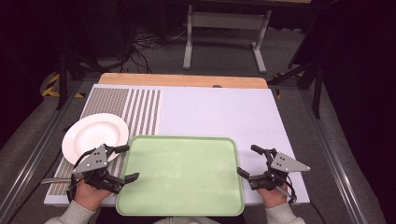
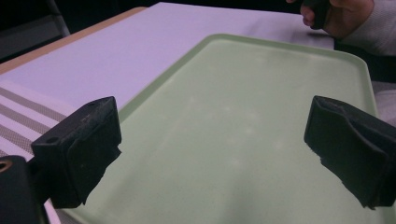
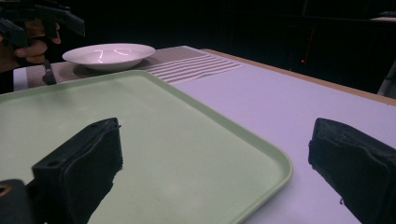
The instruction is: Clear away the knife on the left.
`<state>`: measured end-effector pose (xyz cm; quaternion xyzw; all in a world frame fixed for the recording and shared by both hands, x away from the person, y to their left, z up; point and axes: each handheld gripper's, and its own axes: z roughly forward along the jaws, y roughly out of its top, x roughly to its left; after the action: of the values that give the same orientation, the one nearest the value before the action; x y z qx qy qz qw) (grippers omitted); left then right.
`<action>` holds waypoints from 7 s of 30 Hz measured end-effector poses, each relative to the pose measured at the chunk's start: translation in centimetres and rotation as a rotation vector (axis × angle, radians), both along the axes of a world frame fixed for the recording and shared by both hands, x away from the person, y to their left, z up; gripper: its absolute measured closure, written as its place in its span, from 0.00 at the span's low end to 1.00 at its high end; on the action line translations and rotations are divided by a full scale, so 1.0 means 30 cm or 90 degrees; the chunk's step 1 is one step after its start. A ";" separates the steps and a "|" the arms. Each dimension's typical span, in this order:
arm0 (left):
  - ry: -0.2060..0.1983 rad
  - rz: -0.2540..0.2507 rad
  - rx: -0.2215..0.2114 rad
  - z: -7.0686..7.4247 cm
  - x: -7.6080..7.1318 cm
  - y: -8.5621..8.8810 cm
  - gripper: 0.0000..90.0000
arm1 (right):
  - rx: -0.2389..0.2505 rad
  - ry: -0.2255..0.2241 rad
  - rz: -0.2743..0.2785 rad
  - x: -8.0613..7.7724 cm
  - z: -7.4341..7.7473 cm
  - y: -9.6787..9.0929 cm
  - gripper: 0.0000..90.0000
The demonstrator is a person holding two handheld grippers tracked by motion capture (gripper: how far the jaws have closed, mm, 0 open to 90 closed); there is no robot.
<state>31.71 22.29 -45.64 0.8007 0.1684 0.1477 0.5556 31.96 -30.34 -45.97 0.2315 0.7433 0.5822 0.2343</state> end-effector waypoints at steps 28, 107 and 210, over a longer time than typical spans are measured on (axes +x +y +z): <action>0.071 -0.089 0.133 0.131 0.012 0.069 0.14 | 0.001 0.012 0.009 0.004 -0.010 0.006 0.04; 0.241 -0.109 0.586 0.042 0.072 0.329 0.56 | 0.014 0.018 0.037 0.006 -0.012 0.010 0.04; 0.220 -0.014 0.515 0.274 0.098 0.194 0.89 | 0.019 0.012 0.005 -0.060 -0.012 -0.055 0.03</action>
<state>34.64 28.10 -37.42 0.9685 0.1789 0.0600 0.1624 30.15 -32.00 -46.35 0.2373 0.7375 0.5922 0.2216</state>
